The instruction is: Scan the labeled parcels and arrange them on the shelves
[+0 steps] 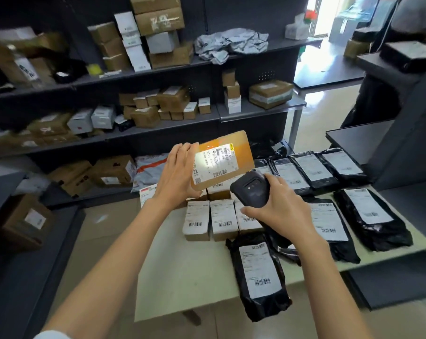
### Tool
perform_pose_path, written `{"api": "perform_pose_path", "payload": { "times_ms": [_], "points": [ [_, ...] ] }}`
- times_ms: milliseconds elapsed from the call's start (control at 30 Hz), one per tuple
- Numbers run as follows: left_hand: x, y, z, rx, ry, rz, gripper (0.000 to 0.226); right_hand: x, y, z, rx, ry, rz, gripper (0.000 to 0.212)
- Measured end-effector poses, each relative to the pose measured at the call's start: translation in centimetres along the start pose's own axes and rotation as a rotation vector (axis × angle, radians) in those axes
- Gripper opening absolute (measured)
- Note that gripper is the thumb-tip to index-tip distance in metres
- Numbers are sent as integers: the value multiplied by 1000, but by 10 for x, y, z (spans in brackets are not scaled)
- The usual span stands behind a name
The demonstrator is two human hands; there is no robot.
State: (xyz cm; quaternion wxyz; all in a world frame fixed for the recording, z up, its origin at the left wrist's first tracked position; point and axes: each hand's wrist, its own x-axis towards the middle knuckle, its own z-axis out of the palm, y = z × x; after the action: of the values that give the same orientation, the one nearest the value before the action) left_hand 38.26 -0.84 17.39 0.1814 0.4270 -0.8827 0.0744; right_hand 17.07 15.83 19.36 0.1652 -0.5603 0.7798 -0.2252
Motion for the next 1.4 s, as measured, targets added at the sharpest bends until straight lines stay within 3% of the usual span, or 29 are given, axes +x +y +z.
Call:
{"api": "perform_pose_path", "payload": {
  "times_ms": [500,800,1100,1233,1400],
  "points": [
    [12,26,12,-39,40,-73,120,-9,45,2,56,-73,91,92],
    [41,89,43,-139,-45,87,122,-26,92,-13,96,15,214,94],
    [55,260,89,-234,-221,469,122,-110,205,-67,173,148,528,77],
    [49,365,102,-250,-167,675,117,-171,265,-100,205,250,629,85],
    [33,519,100,-301,-204,796,122,-264,348,-158,202,350,767,83]
  ]
}}
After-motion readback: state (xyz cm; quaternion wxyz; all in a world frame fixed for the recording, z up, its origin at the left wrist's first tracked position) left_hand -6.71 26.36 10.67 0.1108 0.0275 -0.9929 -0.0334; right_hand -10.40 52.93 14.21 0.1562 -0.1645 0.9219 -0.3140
